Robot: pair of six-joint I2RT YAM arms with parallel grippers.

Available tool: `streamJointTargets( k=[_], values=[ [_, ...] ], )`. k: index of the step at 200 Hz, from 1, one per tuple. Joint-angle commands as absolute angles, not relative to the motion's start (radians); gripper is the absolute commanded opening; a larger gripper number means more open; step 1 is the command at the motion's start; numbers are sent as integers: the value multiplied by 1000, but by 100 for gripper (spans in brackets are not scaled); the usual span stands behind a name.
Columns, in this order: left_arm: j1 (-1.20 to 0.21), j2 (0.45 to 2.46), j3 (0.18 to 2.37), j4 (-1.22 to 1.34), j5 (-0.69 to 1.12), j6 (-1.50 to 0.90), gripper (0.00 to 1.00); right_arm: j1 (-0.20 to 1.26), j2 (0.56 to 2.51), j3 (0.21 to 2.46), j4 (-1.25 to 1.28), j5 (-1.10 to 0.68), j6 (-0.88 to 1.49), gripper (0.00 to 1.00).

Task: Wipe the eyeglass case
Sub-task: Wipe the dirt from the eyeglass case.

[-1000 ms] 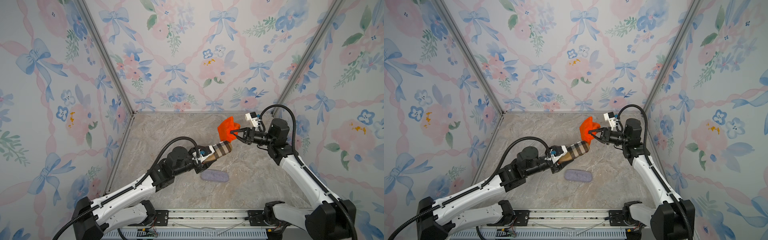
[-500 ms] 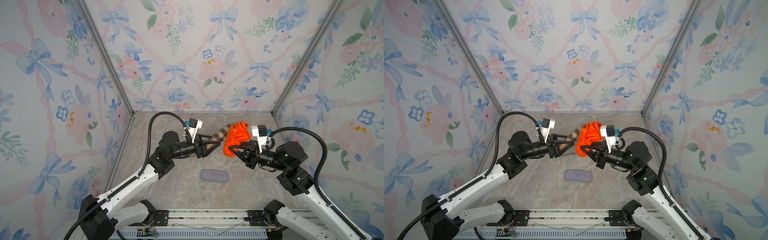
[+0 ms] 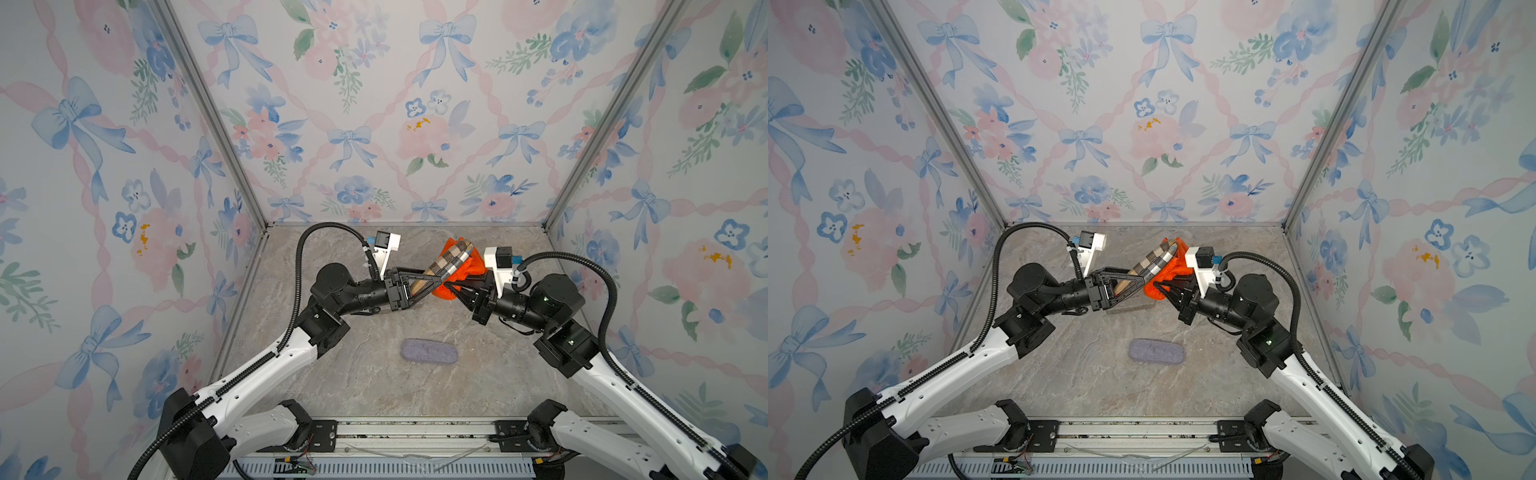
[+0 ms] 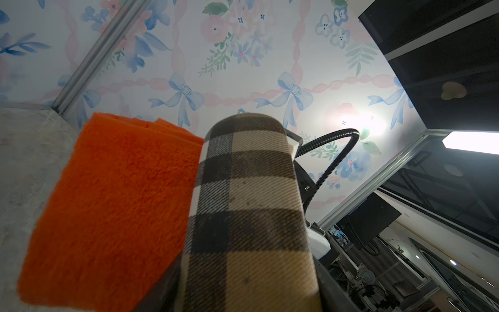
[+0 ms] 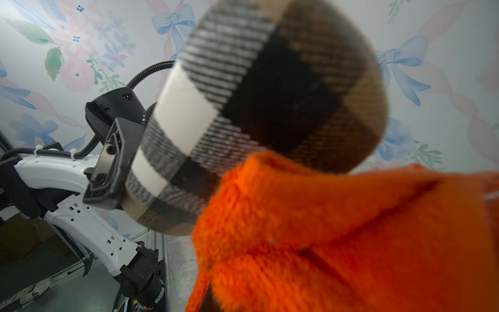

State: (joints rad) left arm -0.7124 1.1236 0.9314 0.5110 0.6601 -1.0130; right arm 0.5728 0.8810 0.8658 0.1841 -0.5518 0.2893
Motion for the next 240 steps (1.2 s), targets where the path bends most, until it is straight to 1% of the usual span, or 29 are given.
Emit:
streamJointTargets(
  k=[1, 14, 29, 44, 60, 77, 90, 111, 123, 148, 174, 185, 196, 210, 227, 240],
  values=[
    [-709, 1094, 915, 512, 659, -1058, 22, 566, 822, 922, 258, -558, 274, 0],
    [-704, 1101, 905, 554, 633, -1088, 22, 593, 804, 897, 272, -570, 301, 0],
    [-701, 1125, 910, 592, 606, -1126, 22, 661, 785, 855, 292, -550, 311, 0],
    [-706, 1165, 945, 591, 626, -1148, 22, 726, 780, 815, 329, -526, 311, 0],
    [-733, 1184, 962, 591, 635, -1152, 22, 741, 791, 800, 376, -523, 312, 0],
    [-759, 1173, 954, 590, 632, -1157, 22, 719, 808, 854, 300, -497, 248, 0],
    [-773, 1154, 946, 569, 628, -1151, 23, 658, 822, 901, 232, -505, 201, 0],
    [-787, 1117, 930, 549, 617, -1140, 23, 492, 869, 947, 244, -639, 282, 0],
    [-785, 1101, 921, 548, 601, -1140, 23, 448, 882, 941, 276, -691, 333, 0],
    [-784, 1100, 926, 548, 597, -1138, 23, 489, 864, 855, 375, -701, 403, 0],
    [-784, 1128, 938, 548, 615, -1153, 23, 653, 862, 791, 425, -656, 397, 0],
    [-785, 1140, 939, 547, 625, -1162, 23, 686, 867, 798, 435, -657, 390, 0],
    [-785, 1146, 939, 541, 632, -1169, 23, 679, 862, 819, 432, -661, 384, 0],
    [-785, 1144, 926, 535, 629, -1170, 23, 646, 848, 875, 350, -675, 328, 0],
    [-786, 1137, 907, 535, 622, -1176, 22, 571, 852, 953, 272, -716, 292, 0],
    [-788, 1134, 898, 536, 623, -1181, 22, 511, 863, 989, 260, -751, 295, 0]
  ],
)
